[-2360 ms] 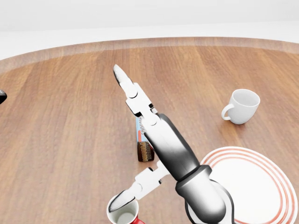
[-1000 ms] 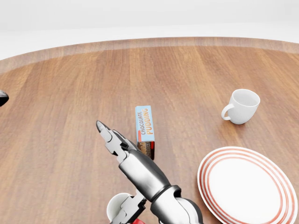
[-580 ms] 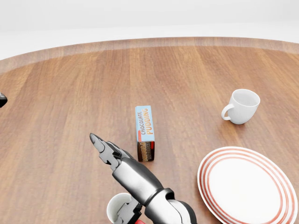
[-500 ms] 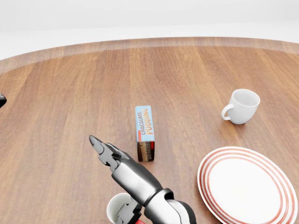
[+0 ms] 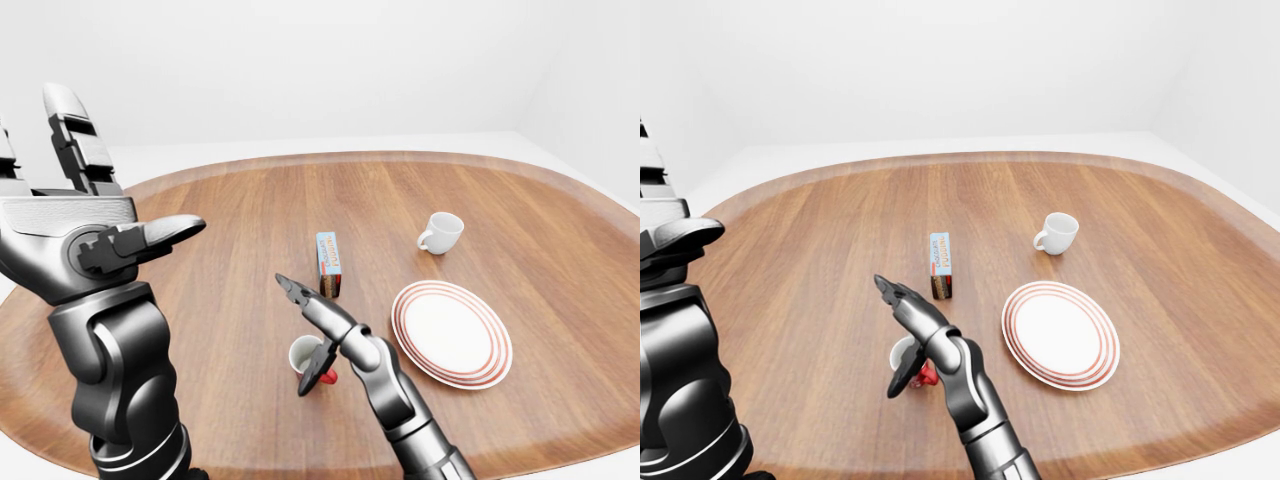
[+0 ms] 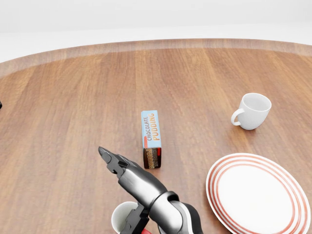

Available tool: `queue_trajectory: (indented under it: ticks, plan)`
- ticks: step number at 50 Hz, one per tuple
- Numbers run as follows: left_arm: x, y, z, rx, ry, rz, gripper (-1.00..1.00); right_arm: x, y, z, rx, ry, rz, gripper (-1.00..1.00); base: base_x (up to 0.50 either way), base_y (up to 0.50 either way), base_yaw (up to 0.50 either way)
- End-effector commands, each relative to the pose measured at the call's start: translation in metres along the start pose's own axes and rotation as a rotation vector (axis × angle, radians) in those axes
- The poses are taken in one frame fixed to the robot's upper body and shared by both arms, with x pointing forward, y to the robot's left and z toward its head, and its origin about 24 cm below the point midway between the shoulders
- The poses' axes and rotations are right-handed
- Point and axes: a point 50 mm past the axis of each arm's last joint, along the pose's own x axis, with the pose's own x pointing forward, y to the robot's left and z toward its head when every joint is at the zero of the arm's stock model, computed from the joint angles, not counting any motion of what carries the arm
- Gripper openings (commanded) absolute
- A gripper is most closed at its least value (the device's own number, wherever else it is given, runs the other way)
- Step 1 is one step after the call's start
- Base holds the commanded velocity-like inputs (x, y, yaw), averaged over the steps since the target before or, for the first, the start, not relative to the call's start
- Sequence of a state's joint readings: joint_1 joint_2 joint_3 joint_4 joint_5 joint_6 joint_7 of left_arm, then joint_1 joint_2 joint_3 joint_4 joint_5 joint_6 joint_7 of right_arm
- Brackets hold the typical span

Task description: Pick up the red mug and put it on the plate

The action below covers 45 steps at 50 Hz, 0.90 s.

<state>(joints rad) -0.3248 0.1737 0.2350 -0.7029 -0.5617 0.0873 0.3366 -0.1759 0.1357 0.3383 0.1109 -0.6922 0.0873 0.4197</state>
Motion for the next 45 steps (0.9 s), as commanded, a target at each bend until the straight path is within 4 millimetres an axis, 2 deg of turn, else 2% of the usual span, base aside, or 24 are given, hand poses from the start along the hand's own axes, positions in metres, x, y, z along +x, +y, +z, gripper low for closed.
queue_trajectory:
  ticks: [1,8,19,32,41,45]
  plan:
    - [0.0,0.0,0.001,-0.002,-0.002,-0.001,1.0,0.006,0.001,-0.005,0.006,0.03,0.016,1.0,0.0,0.0,0.0]
    - [0.0,0.0,0.0,0.001,0.001,-0.001,1.0,0.007,0.008,-0.014,0.017,0.066,0.029,1.0,0.0,0.0,0.0]
    - [-0.001,0.0,0.0,0.003,0.0,-0.001,1.0,0.01,0.015,-0.016,0.021,0.083,0.063,1.0,0.0,0.0,0.0]
    - [0.0,0.001,0.0,0.005,0.003,0.001,1.0,0.012,0.029,-0.033,0.008,0.158,0.153,1.0,0.0,0.0,0.0]
    - [0.0,0.001,-0.002,0.009,0.006,0.0,1.0,0.014,0.033,-0.035,0.021,0.17,0.189,1.0,0.0,0.0,0.0]
    - [0.0,0.001,-0.001,0.009,0.004,0.0,1.0,0.014,0.036,-0.042,-0.011,0.209,0.205,1.0,0.0,0.0,0.0]
